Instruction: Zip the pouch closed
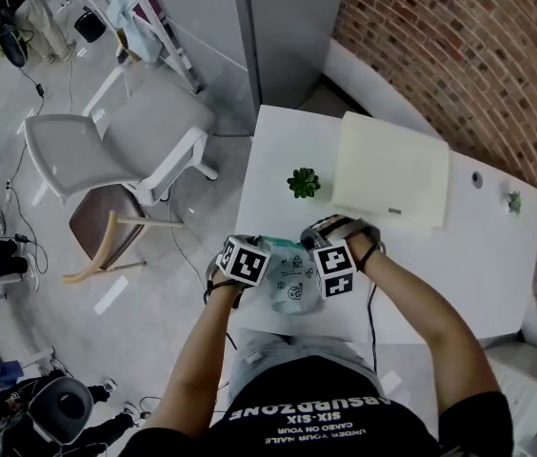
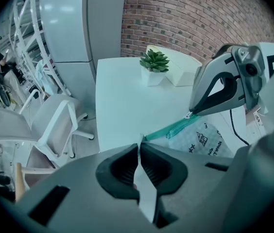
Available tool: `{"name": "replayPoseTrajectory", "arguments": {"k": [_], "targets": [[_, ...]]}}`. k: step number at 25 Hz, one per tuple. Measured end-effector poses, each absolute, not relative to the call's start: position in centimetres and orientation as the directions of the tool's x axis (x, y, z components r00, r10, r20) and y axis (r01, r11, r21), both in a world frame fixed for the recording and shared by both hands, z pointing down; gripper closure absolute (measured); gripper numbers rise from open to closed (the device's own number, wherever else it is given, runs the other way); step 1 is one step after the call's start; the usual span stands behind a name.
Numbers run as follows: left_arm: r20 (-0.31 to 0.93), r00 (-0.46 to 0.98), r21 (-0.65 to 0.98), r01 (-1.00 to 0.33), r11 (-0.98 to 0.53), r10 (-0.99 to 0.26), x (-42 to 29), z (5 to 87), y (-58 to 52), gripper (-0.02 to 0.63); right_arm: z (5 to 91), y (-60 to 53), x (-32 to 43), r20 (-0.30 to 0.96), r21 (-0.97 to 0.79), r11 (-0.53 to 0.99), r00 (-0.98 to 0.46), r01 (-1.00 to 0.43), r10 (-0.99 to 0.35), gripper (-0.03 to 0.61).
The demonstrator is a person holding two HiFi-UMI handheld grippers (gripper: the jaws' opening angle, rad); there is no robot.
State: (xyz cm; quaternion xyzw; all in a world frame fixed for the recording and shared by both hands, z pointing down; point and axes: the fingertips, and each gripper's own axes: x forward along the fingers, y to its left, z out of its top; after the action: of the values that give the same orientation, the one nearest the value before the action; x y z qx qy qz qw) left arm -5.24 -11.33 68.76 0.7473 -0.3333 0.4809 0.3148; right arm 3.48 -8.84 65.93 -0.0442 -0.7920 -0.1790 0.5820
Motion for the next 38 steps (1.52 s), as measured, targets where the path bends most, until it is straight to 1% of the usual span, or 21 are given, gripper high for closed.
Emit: {"name": "replayPoseTrajectory", "arguments": {"k": [6, 17, 22, 38], "targets": [[0.93, 0.312, 0.147, -0.802, -0.579, -0.195, -5.3, 68.8, -11.3, 0.592, 66.2, -8.8, 4.1, 0.945, 0.221, 0.932, -0.298, 0.289, -0.132, 0.578], [0.932, 0.308, 0.143, -0.799, -0.584, -0.193, -5.3, 68.8, -11.3, 0.592, 66.1, -8.5, 4.5, 0.943, 0.216, 0.939, -0.307, 0.268, -0.129, 0.578], [0.93, 0.311, 0.144, -0.801, -0.582, -0.198, -5.3, 68.9, -11.4, 0.592, 66.6, -8.4, 5.4, 0.949, 0.219, 0.934, -0.285, 0.282, -0.137, 0.578], [0.929, 0.31, 0.143, -0.802, -0.58, -0.2, -5.3, 68.8, -11.3, 0.592, 67.4, -7.8, 7.6, 0.949, 0.211, 0.951, -0.281, 0.226, -0.144, 0.578]]}}
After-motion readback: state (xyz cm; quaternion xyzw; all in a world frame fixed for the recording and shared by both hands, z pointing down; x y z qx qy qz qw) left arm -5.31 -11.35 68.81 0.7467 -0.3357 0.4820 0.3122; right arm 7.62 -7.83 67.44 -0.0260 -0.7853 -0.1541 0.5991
